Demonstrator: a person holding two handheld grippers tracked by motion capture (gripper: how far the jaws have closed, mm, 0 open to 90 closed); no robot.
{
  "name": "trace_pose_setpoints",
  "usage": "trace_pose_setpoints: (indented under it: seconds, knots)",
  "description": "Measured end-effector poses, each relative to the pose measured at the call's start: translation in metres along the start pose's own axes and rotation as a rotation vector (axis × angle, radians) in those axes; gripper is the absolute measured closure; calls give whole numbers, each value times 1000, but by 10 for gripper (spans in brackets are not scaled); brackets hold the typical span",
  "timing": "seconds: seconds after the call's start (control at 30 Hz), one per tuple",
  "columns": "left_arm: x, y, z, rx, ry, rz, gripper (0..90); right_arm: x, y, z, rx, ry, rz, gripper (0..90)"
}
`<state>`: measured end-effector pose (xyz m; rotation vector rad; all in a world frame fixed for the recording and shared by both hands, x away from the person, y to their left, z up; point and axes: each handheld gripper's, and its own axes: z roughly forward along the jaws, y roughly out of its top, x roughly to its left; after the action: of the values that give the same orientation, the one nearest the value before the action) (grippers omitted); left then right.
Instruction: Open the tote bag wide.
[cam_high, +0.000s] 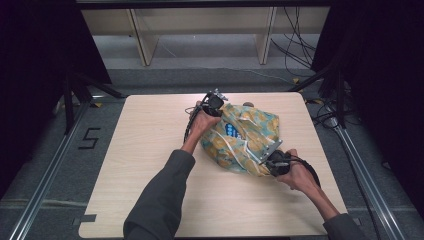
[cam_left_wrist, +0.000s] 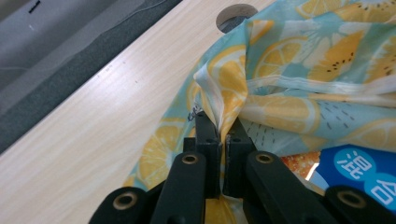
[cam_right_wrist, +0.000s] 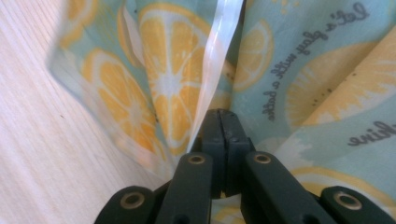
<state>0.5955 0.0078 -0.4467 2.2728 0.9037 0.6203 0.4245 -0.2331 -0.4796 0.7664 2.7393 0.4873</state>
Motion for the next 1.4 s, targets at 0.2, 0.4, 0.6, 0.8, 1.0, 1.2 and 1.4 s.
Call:
trace_pose_setpoints:
  seconds: [0.2, 0.4, 0.6, 0.8, 1.0, 1.2, 1.4]
  knots:
    - [-4, 3, -23, -54, -37, -28, 718, -4, 27, -57, -222, -19, 10, 900]
    - [-14, 0, -59, -92, -58, -47, 662, -17, 65, -54, -269, -52, 17, 900]
    - [-17, -10, -97, -121, -108, 10, 673, -17, 85, -23, -167, -33, -25, 900]
    - [-39, -16, -115, -200, -262, 3, 845, -41, 97, -4, -66, -172, 25, 900]
    - [-59, -9, -78, -119, -375, 24, 873, -79, 105, -6, -84, -251, 132, 900]
    - [-44, -6, -20, 22, -222, 1, 875, -100, 105, 6, -56, -286, 156, 900]
    - [-11, -10, -10, -22, -88, -87, 875, -118, 96, 20, -45, -281, 256, 900]
